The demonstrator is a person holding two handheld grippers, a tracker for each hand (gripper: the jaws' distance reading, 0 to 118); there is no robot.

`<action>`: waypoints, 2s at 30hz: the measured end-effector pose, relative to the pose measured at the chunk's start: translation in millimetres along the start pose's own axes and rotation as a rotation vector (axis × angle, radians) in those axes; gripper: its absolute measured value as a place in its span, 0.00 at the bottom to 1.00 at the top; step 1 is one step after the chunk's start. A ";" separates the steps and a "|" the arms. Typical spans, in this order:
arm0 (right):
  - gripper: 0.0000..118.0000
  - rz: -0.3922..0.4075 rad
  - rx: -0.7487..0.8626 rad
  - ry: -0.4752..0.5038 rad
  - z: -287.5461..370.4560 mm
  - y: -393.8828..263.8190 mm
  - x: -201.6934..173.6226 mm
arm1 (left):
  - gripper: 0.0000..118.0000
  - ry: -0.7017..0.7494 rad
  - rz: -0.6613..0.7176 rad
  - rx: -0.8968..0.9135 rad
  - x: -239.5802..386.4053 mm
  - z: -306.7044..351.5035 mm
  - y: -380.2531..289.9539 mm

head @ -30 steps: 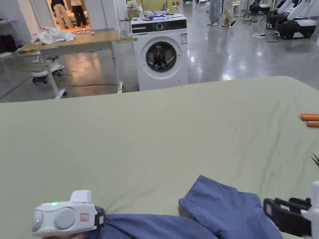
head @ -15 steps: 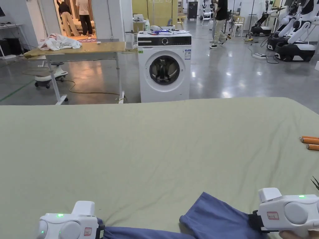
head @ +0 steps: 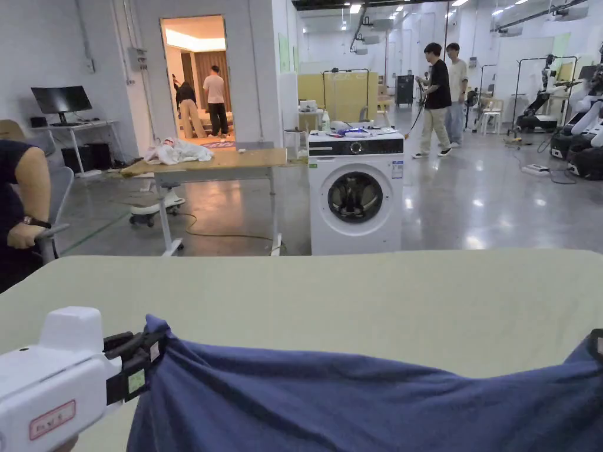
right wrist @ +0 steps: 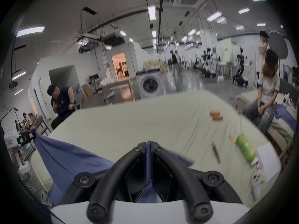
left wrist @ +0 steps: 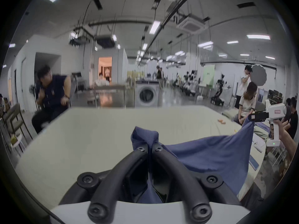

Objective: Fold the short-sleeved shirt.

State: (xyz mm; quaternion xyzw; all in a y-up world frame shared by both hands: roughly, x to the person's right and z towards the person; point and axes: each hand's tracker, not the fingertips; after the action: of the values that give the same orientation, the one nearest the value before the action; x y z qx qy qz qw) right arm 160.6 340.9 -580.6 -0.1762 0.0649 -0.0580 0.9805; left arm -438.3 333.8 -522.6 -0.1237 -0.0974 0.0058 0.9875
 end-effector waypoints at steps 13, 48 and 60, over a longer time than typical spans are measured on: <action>0.02 0.153 0.279 -0.096 9.7 179.5 -61.2 | 0.00 0.175 -0.091 0.269 -8.3 18.6 155.0; 0.02 0.071 0.211 -0.255 -213.0 256.0 -65.1 | 0.00 0.259 0.078 0.050 -43.4 -246.5 144.1; 0.02 -0.093 0.096 -0.055 -123.2 73.9 -27.9 | 0.00 0.089 0.348 0.043 -41.4 -138.8 -18.7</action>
State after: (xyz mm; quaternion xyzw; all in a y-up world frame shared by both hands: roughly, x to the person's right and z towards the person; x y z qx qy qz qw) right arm 121.7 371.9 -718.3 -0.1331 0.0266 -0.1015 0.9855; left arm -452.3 280.4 -657.8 -0.1176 -0.0306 0.1733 0.9773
